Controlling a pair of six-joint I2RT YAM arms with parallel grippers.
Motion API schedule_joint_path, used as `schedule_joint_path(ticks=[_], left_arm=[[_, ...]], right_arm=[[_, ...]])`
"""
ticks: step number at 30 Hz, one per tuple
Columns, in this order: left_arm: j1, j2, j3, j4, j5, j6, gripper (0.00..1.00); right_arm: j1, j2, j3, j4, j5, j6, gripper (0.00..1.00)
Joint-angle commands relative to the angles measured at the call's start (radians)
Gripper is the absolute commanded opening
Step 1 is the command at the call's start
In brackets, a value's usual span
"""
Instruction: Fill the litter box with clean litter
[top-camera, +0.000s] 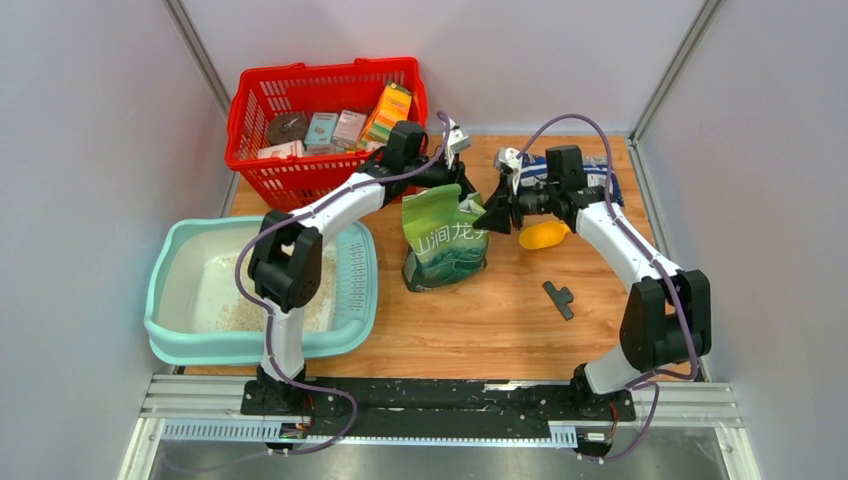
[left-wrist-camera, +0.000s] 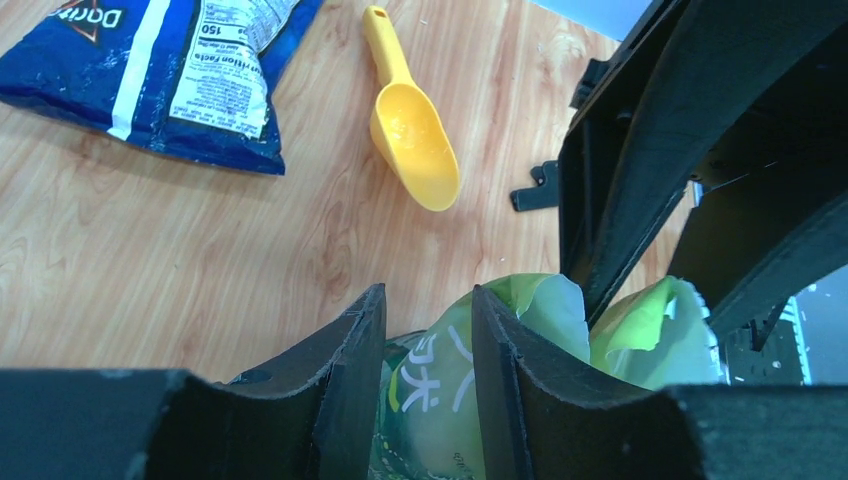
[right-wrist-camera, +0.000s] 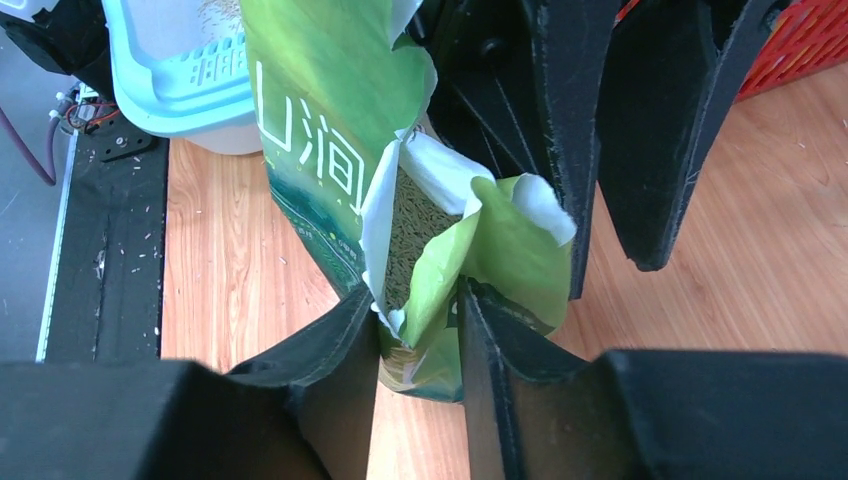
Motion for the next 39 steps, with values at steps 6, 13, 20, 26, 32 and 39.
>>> schedule_joint_path(ticks=[6, 13, 20, 26, 32, 39], left_arm=[[-0.028, 0.018, 0.059, 0.056, 0.107, -0.062, 0.45], [-0.032, 0.029, 0.056, 0.054, 0.132, -0.079, 0.36], [-0.032, 0.029, 0.065, 0.056, 0.132, -0.099, 0.31], [-0.032, 0.029, 0.068, 0.053, 0.133, -0.113, 0.30], [-0.032, 0.030, 0.078, 0.037, 0.138, -0.111, 0.28], [-0.035, 0.038, 0.094, 0.007, 0.159, -0.109, 0.27]], right_arm=[[-0.002, 0.051, 0.134, -0.139, -0.009, -0.122, 0.32], [-0.006, 0.033, 0.129, -0.176, 0.055, -0.221, 0.38], [-0.012, 0.002, 0.096, -0.102, 0.107, -0.206, 0.41], [-0.025, -0.044, 0.046, -0.036, 0.121, -0.163, 0.44], [-0.044, -0.036, 0.048, 0.005, 0.112, -0.114, 0.46], [-0.065, 0.046, 0.114, 0.001, -0.035, -0.051, 0.62]])
